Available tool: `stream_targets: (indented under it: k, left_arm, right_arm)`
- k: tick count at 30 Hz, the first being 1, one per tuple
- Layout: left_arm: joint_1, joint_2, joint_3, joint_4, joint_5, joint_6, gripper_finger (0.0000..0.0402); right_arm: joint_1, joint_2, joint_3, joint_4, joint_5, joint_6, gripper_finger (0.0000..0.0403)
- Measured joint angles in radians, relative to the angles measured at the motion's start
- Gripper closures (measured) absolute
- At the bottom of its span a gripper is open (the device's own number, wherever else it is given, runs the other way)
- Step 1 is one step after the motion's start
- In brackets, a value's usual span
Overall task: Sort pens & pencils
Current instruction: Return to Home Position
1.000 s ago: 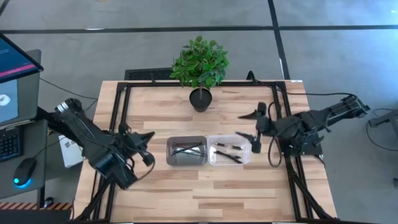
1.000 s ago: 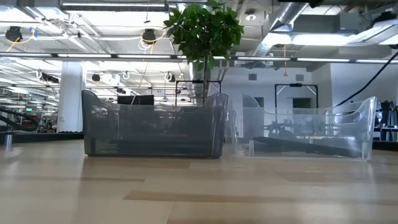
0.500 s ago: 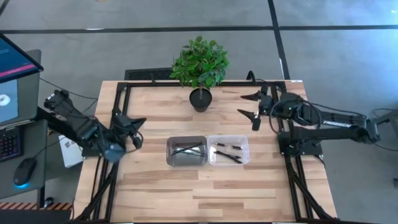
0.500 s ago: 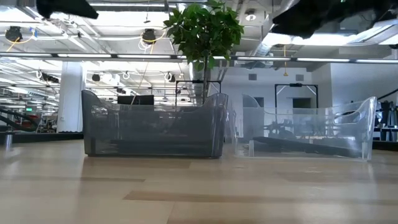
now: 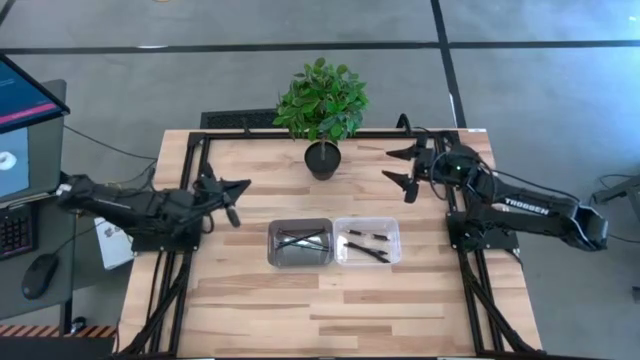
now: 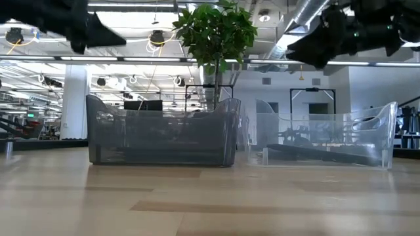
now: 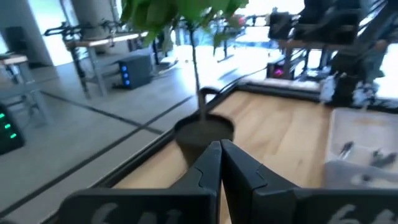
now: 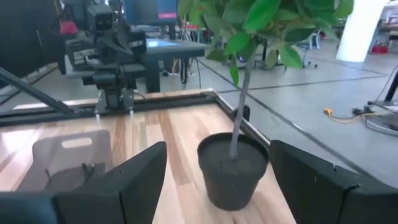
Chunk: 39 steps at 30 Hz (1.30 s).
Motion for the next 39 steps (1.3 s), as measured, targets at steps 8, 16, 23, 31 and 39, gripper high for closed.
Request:
stream_targets:
  k: [8,16,23,31,39]
  left_arm:
    - [0.048,-0.091,-0.079,0.033,0.032,0.022,0.0401]
    - [0.046,-0.252,-0.147,0.023,0.031,0.063,0.0402]
    - [0.046,-0.405,-0.194,-0.021,0.030,0.079,0.0402]
    - [0.046,-0.478,-0.197,-0.136,0.023,0.051,0.0402]
    - [0.046,-0.476,-0.197,-0.150,0.020,0.050,0.0402]
  right_arm:
    - [-0.004,-0.057,-0.103,0.089,0.006,0.008,0.0092]
    - [-0.046,-0.204,-0.192,0.098,0.030,0.032,0.0092]
    - [-0.082,-0.371,-0.212,-0.016,0.031,0.060,0.0092]
    - [-0.082,-0.557,-0.213,-0.196,0.040,0.067,0.0092]
    - [-0.082,-0.717,-0.213,-0.342,0.071,0.079,0.0092]
